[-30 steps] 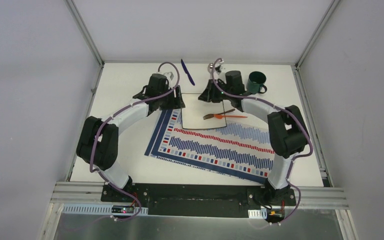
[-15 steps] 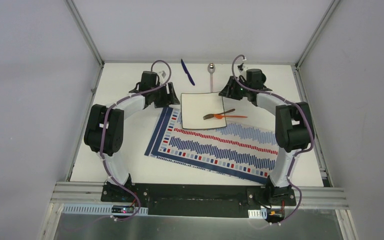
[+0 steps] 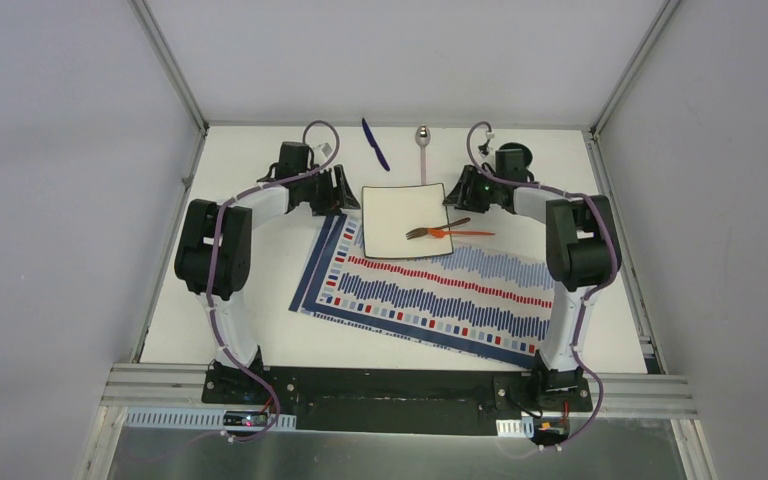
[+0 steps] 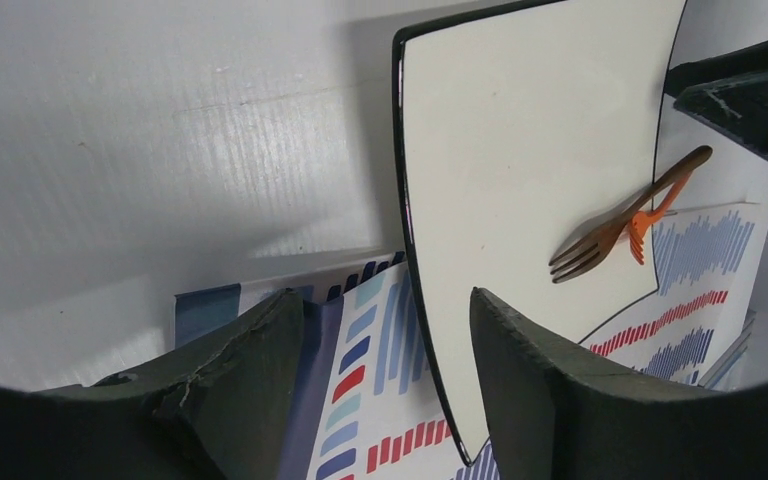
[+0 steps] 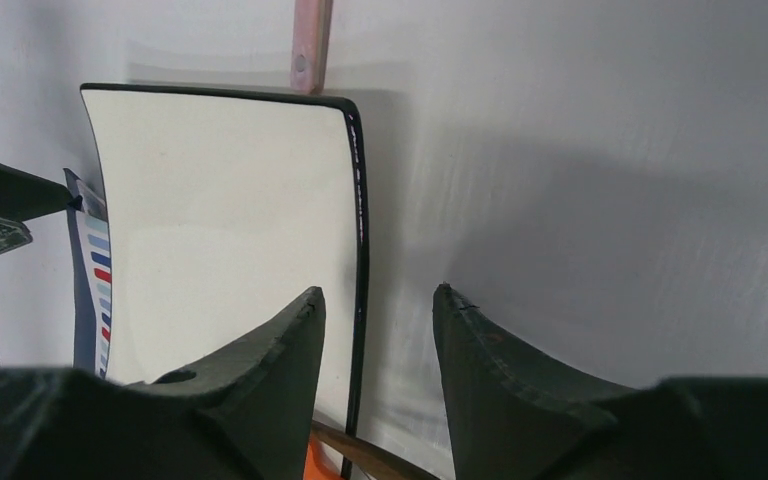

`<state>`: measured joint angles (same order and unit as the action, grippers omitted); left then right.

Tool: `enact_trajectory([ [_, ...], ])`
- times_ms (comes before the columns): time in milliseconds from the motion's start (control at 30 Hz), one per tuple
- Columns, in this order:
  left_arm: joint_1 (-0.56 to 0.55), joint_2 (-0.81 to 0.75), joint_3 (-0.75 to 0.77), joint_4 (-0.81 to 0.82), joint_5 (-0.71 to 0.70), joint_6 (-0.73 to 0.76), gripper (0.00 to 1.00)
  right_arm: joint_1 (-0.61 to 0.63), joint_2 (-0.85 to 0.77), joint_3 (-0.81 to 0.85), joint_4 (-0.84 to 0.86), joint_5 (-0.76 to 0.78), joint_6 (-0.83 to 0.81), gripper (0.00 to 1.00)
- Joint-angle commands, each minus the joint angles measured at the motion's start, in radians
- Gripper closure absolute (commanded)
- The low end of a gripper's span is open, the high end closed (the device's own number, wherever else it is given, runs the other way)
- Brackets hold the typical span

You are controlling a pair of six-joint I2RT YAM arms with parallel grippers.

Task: Set the dinner table for one person

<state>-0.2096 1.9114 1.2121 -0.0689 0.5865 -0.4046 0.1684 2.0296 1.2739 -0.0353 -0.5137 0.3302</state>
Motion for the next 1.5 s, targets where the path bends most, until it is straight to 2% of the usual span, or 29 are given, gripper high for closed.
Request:
enact_trajectory([
  [0,-0.008,-0.002,0.049,0.037,0.036,0.0,0.38,-0.003,0.023,0.012,0.062,-0.048,0.005,0.52],
  [500,-0.008,0.013,0.131,-0.055,0.021,0.057,0.39,-0.004,0.072,0.027,0.119,-0.104,0.053,0.52],
  [833,-0.012,0.16,0.212,-0.062,0.116,0.052,0.42,-0.003,0.073,0.037,0.129,-0.114,0.068,0.52],
  [1467,-0.027,0.204,0.217,-0.033,0.19,0.029,0.45,0.006,0.106,0.03,0.175,-0.172,0.117,0.53],
])
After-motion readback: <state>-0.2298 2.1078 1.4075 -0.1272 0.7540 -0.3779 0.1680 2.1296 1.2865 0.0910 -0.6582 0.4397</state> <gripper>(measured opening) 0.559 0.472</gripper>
